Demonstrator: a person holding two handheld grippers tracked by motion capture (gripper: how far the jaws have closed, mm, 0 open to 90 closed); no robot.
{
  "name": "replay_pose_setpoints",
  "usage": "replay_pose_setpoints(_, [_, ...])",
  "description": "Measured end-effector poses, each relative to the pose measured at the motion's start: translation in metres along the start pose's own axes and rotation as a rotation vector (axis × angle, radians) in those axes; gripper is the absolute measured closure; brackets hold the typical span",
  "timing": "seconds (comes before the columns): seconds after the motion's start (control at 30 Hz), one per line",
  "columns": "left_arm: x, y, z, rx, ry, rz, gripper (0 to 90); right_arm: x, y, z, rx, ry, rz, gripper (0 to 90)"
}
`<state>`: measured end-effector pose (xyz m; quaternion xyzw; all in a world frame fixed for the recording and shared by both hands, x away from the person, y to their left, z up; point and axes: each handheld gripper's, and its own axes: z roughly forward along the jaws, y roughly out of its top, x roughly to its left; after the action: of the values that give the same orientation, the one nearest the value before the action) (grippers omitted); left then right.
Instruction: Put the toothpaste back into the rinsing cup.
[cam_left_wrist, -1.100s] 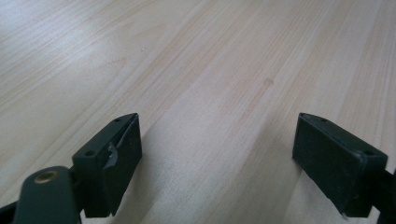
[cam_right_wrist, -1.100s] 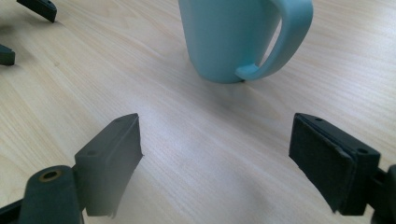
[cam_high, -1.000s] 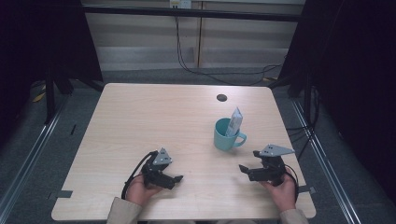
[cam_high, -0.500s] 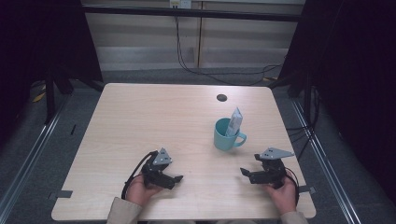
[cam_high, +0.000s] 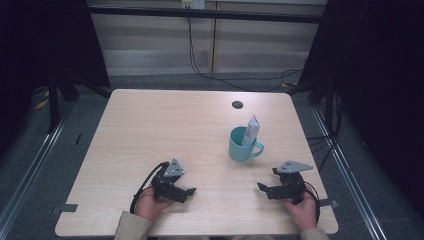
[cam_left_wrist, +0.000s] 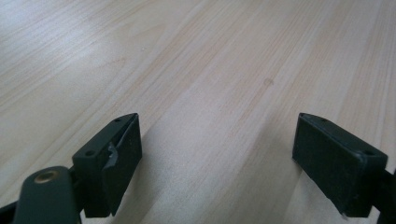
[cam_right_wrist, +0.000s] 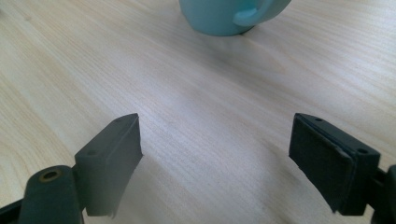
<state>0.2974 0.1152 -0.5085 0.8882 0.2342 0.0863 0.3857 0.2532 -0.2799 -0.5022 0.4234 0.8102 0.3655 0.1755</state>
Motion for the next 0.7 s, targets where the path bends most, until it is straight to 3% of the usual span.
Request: replay_pose_setpoints(0.7, [0.0000, 0.0000, 0.0000, 0.000, 0.000, 0.000, 15.4, 0.0006, -0.0046, 0.0028, 0.020, -0.002, -0.010, 16.1])
